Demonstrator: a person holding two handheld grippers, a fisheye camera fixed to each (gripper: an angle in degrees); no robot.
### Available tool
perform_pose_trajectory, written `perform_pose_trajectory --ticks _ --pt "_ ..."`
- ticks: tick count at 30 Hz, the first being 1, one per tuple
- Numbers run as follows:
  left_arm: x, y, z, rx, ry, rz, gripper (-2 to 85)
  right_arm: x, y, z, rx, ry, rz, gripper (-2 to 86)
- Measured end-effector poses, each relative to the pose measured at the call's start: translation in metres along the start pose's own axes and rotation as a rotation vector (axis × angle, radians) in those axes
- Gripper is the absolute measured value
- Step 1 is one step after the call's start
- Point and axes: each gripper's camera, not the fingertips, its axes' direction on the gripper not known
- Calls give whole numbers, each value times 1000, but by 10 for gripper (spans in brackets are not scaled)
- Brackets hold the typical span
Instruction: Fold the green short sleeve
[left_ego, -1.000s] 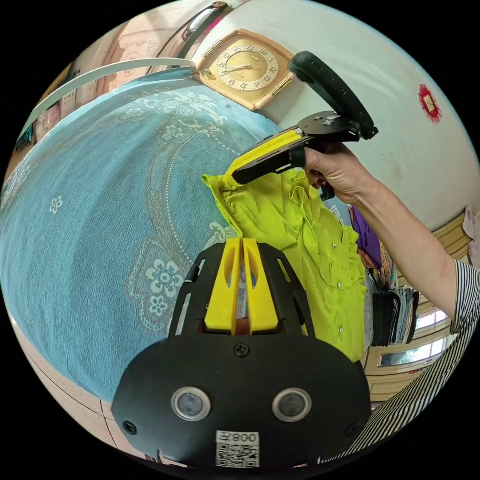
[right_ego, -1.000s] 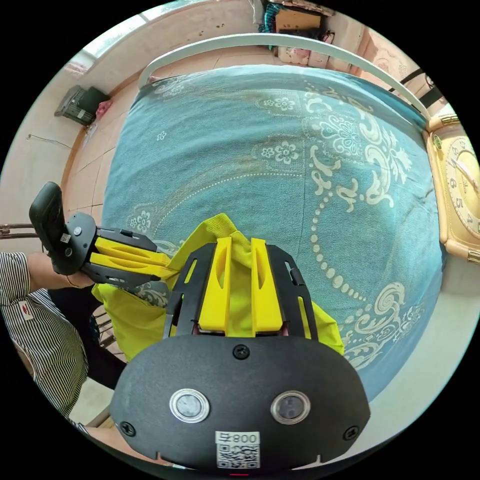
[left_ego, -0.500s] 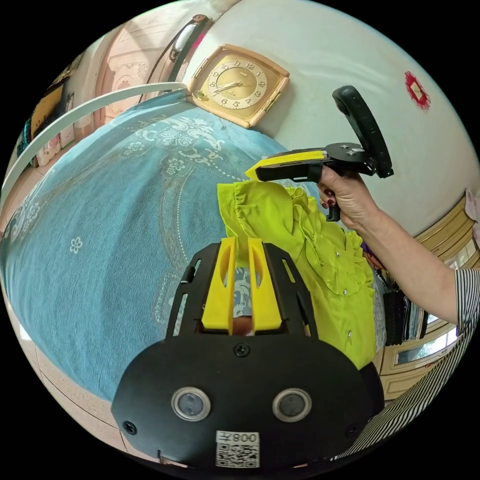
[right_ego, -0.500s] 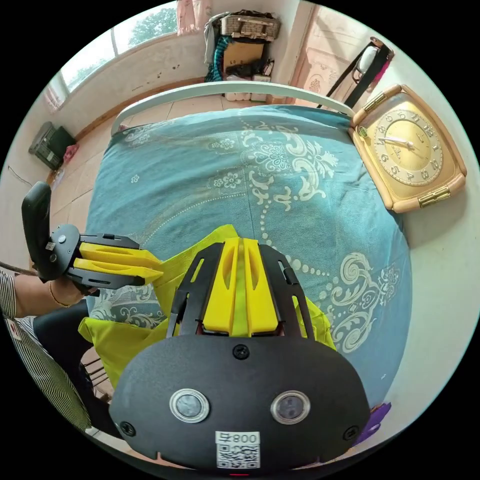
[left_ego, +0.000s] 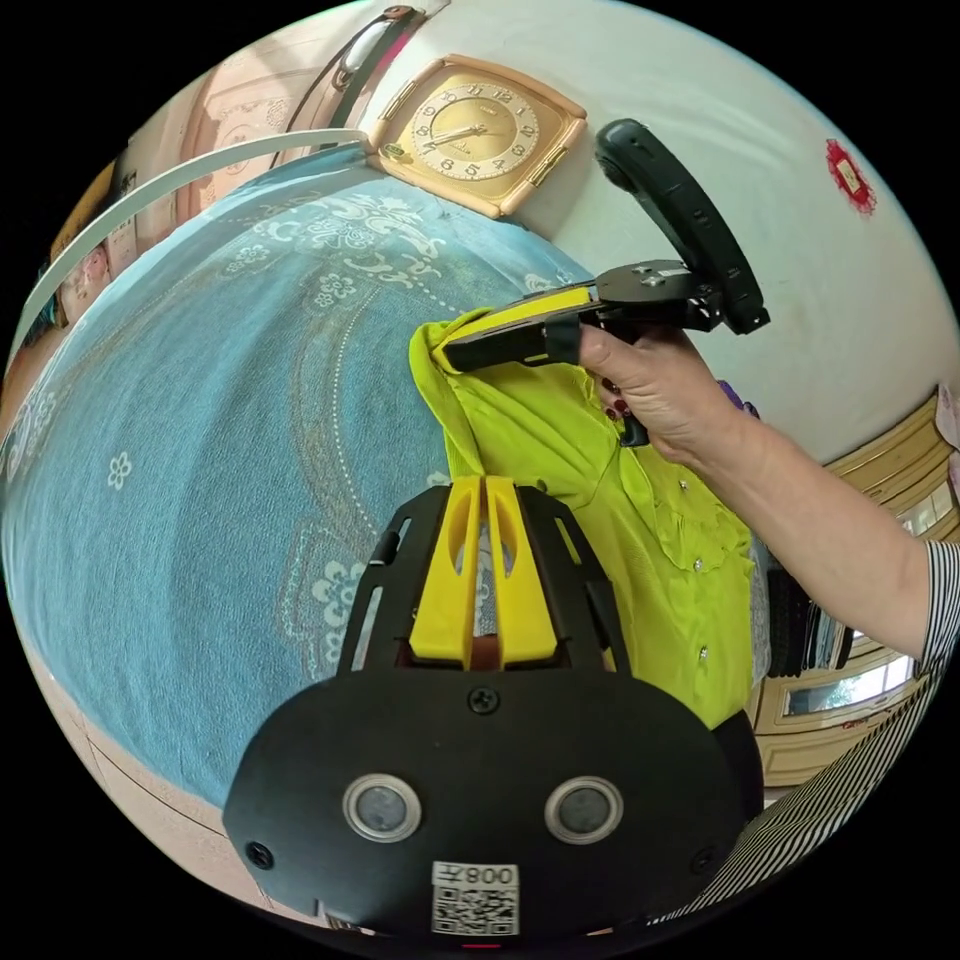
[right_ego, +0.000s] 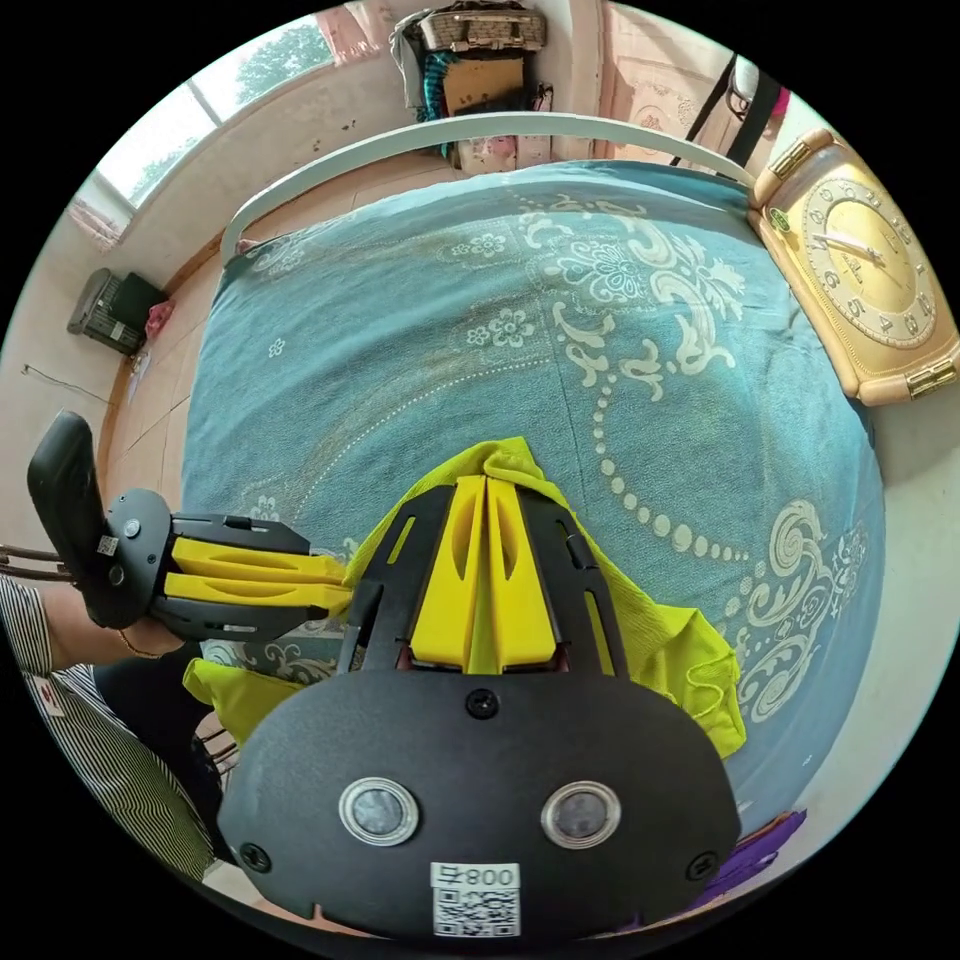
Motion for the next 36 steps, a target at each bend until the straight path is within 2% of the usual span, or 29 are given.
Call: perform_pose_trajectory --ticks 3,8,13,15,21,26,30,32,36 --pt "6 4 -6 2 5 -10 16 10 9 -12 3 -41 34 1" --pt "28 16 -35 112 -32 -17 20 25 53 -59 103 -25 105 1" --pt "62 14 -35 149 -38 40 19 51 149 -122 277 -84 314 2" --pt "72 6 -28 129 -25 58 17 52 177 -129 295 -127 346 2" --pt "92 -10 -12 68 -166 41 8 58 214 -107 94 -261 420 2" --pt "120 -7 -16 115 -144 62 8 70 240 -139 119 -270 463 2" --pt "144 -18 13 3 -175 145 7 81 287 -195 225 -292 501 2" --pt "139 -23 34 -77 -316 76 5 83 318 -220 251 -271 526 2" --pt "127 -20 31 -71 -261 -13 4 88 420 -273 314 -291 635 2"
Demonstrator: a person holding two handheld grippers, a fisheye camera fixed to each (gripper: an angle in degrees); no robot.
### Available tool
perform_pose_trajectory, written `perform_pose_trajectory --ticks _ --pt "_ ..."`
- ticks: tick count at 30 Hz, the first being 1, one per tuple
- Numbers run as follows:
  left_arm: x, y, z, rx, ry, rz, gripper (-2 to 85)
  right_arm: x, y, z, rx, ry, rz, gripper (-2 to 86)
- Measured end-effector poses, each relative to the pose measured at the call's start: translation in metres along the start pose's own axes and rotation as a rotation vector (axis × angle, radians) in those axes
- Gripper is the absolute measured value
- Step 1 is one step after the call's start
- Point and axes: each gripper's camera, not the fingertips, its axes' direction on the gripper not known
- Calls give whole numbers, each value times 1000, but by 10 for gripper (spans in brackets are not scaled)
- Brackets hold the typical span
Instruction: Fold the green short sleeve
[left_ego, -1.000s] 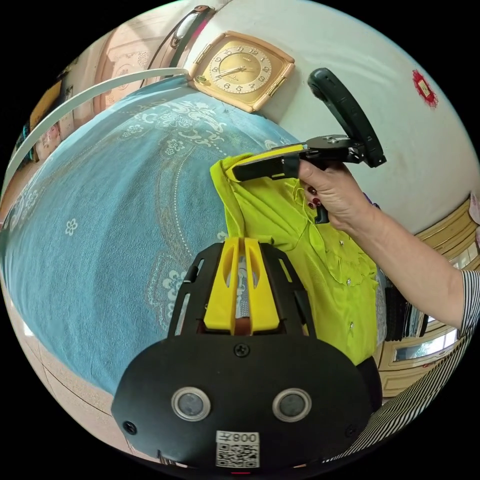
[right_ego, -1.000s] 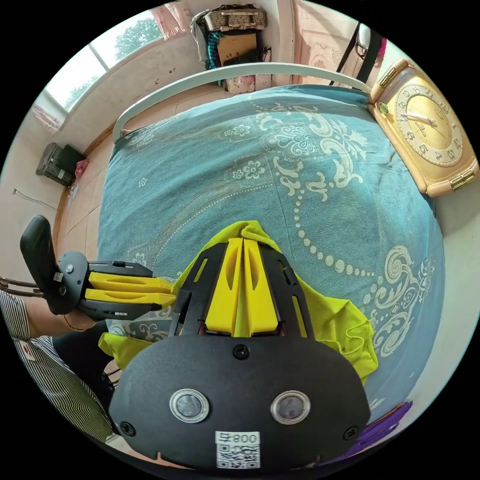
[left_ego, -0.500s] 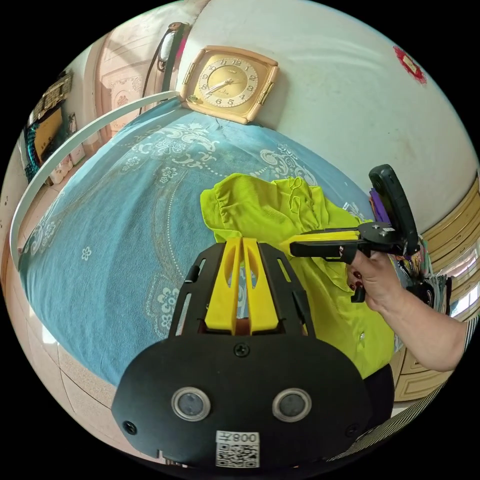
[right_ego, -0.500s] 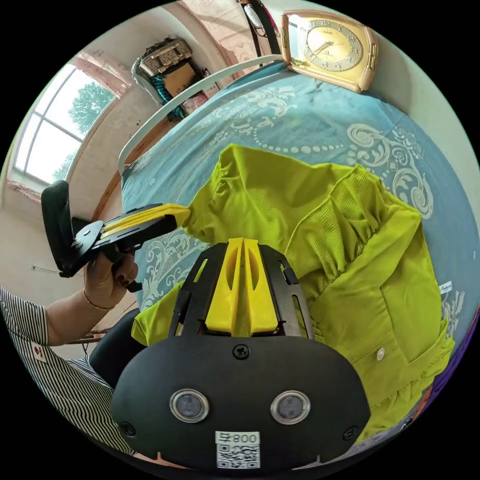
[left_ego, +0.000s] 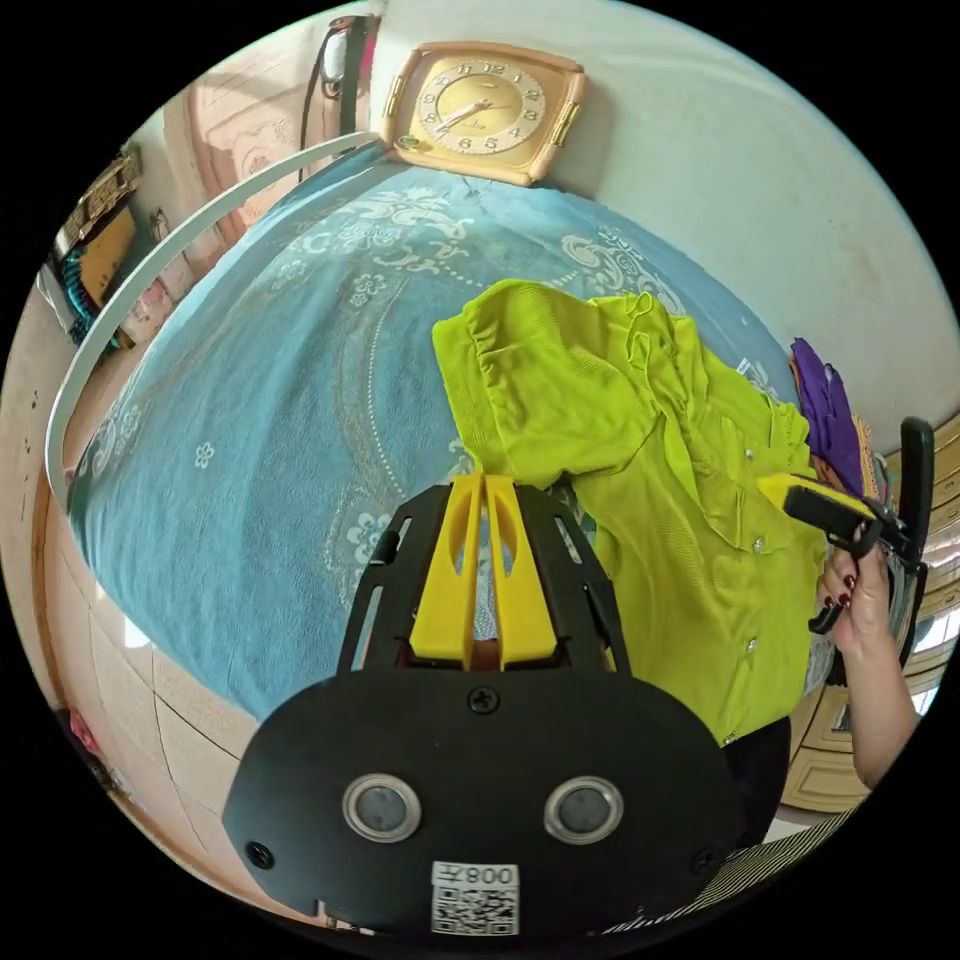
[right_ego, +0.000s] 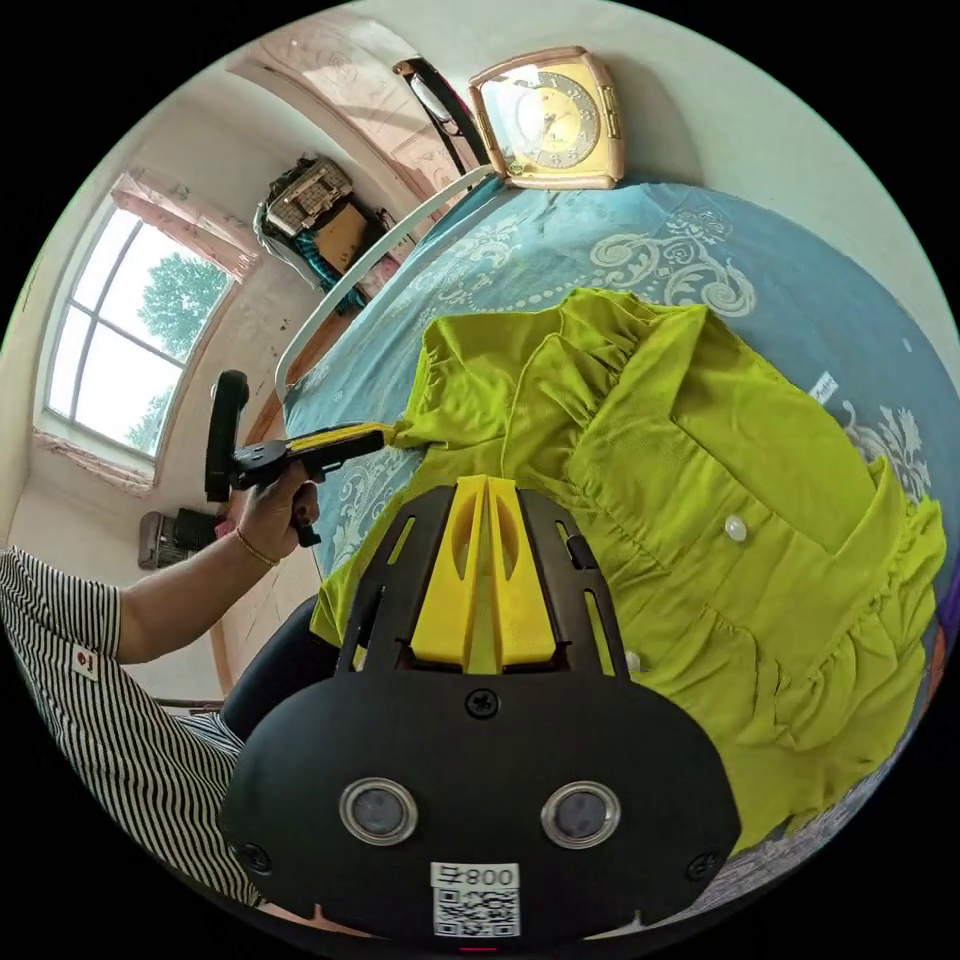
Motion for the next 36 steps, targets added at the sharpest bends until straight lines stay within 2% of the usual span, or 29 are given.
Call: perform_pose_trajectory --ticks 6,9,13,17,21,24,29,36 --pt "11 15 -20 32 -5 -11 5 60 120 -103 66 -11 284 1" --pt "28 21 -27 74 74 5 4 77 170 -145 129 -6 409 1" --pt "89 15 -19 76 229 175 3 79 200 -194 209 59 441 1" --pt "167 -12 20 -1 233 334 4 80 175 -218 167 149 360 3" --pt "208 -47 65 -62 295 309 8 92 126 -246 136 252 313 7" --pt "233 -82 94 -86 250 312 17 108 88 -278 168 285 304 18" --pt "268 -158 130 -61 143 438 61 141 28 -320 175 372 286 59" --pt "286 -245 190 -94 6 533 78 193 -21 -327 -41 414 263 74"
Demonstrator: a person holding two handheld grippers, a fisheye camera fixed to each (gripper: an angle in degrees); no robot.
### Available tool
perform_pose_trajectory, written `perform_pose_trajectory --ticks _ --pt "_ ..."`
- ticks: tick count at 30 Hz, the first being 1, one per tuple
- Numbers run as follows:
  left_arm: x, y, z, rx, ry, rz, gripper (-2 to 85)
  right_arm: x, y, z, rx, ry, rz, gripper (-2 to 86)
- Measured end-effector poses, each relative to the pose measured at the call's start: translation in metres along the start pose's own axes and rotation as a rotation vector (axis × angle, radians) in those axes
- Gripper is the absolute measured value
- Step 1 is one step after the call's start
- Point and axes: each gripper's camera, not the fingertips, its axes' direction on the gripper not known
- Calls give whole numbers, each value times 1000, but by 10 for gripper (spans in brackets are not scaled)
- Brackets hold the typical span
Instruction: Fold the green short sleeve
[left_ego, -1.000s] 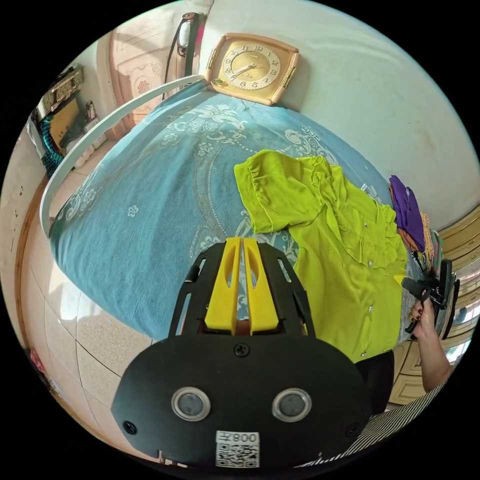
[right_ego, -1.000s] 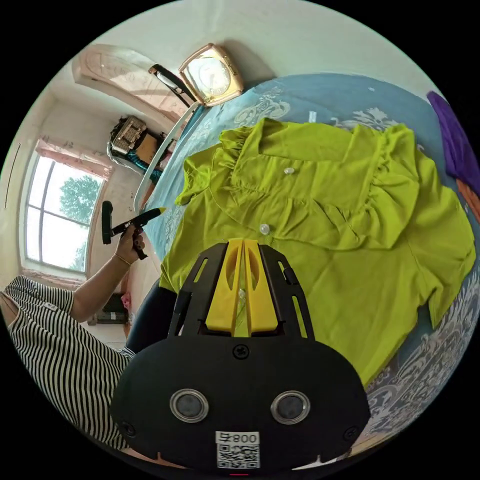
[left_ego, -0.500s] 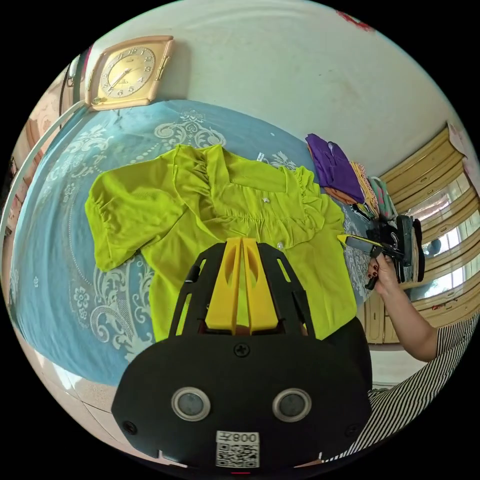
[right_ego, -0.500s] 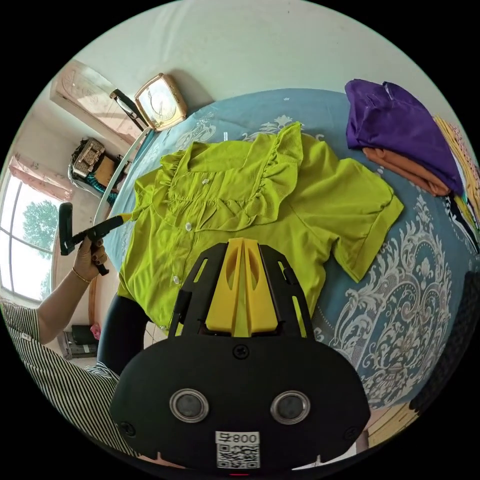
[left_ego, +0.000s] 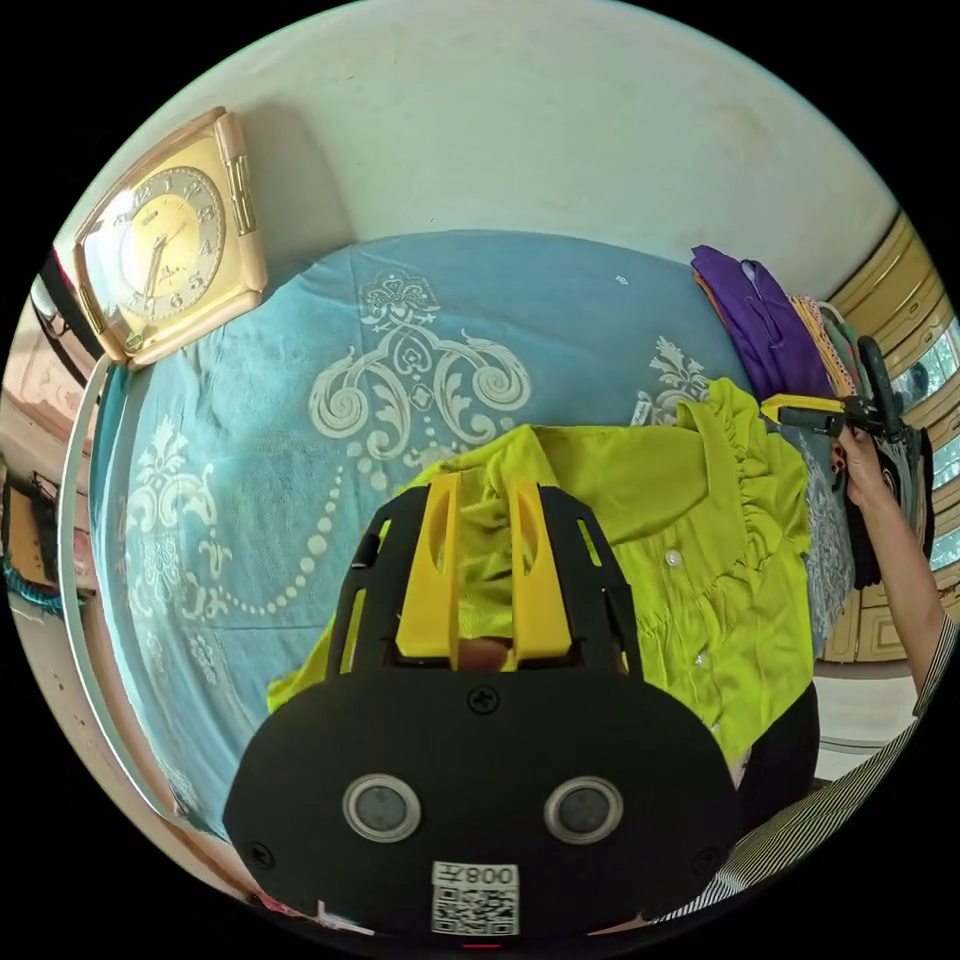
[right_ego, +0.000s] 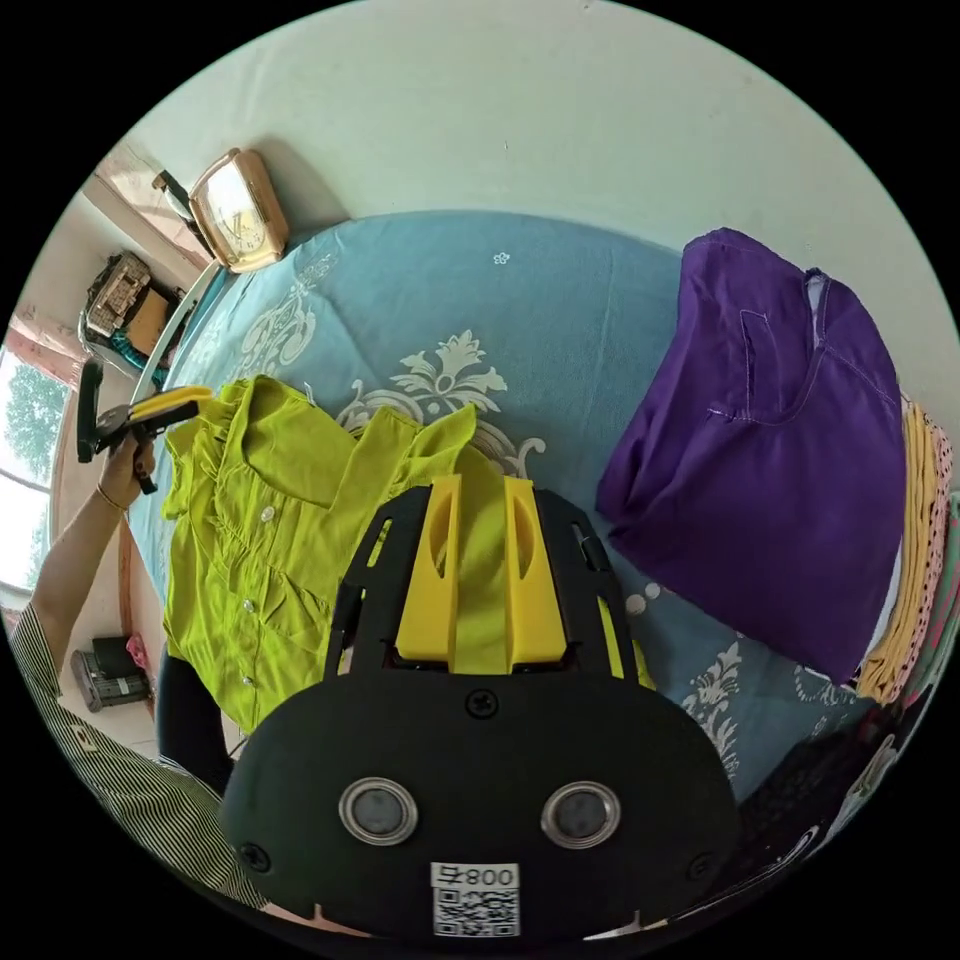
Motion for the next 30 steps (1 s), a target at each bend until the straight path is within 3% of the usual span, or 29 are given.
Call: perform_pose_trajectory --ticks 4,9,11,16,21,24,30 --pt "-8 -29 56 -140 14 0 70 -6 -5 17 -113 53 -47 56" --pt "-1 -34 56 -12 -51 38 35 -18 7 -17 -29 153 -75 9" --pt "2 -29 45 126 -43 44 30 -12 18 -43 69 172 -15 6" --pt "11 -32 88 40 -62 83 30 -1 29 -51 61 67 80 5" --pt "10 -39 101 86 -29 73 34 -14 25 -83 182 67 97 14" --pt "8 -42 110 107 -20 76 39 -39 18 -98 259 -41 -14 31" --pt "13 -50 140 106 24 95 57 -104 -25 -57 53 91 -250 66"
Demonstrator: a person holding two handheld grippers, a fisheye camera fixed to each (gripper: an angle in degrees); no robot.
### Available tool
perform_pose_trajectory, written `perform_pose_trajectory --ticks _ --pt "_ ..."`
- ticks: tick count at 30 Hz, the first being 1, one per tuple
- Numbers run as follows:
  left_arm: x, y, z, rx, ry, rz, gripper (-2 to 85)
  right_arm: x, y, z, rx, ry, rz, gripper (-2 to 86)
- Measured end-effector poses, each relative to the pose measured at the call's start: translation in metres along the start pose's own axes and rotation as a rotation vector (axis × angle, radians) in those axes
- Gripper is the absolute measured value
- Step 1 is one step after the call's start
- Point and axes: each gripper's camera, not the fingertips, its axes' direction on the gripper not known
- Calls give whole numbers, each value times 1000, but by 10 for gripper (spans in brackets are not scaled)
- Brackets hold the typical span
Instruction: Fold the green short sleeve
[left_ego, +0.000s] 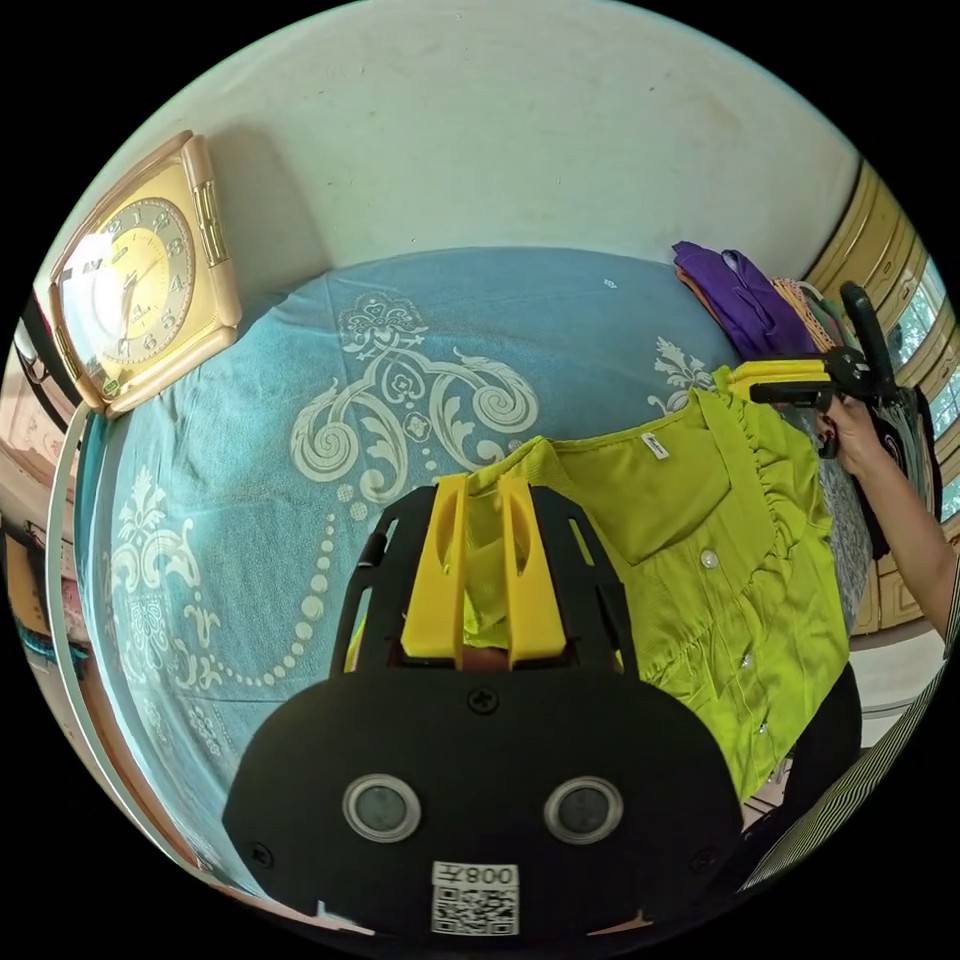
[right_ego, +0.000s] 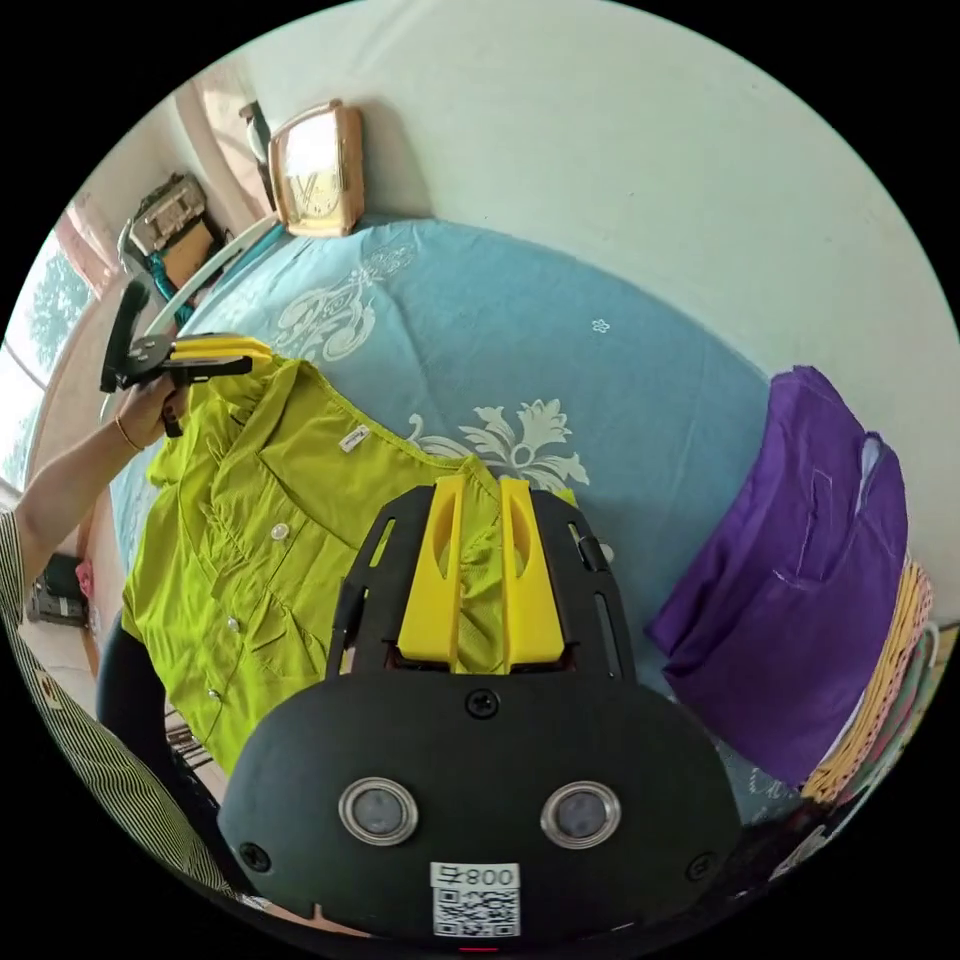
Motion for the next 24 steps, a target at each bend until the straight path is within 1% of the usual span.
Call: perform_pose_trajectory --ticks 1,3,5,7,10,12,13,15,17,19,21,23,24 --pt "1 -1 9 -15 -3 2 57 -4 -7 13 -69 34 -15 67" --pt "1 -2 22 -37 -14 -2 49 -7 -9 25 -123 60 -27 62" --pt "2 -2 38 -58 -47 -13 26 -6 -5 19 -94 44 -26 42" --pt "3 -2 44 -34 -42 -8 14 -3 3 9 -53 52 -4 18" --pt "3 -3 56 -1 -64 -37 7 -2 15 6 -36 65 8 8" --pt "2 -4 73 -48 -61 -60 6 -2 20 14 -68 57 18 5" --pt "2 -2 80 -45 -59 -68 6 -2 25 12 -45 62 29 4" --pt "2 2 79 -1 -44 -89 8 0 30 7 -41 56 47 3" --pt "10 13 71 67 2 -78 13 3 42 -6 12 50 75 3" --pt "23 30 65 108 34 -50 16 7 68 -30 101 3 134 2" --pt "43 52 63 123 47 2 17 -1 97 -45 141 -19 114 1" --pt "68 81 71 97 56 42 16 -13 131 -53 132 14 106 2" --pt "73 87 76 86 62 46 16 -21 155 -56 120 -26 97 2"
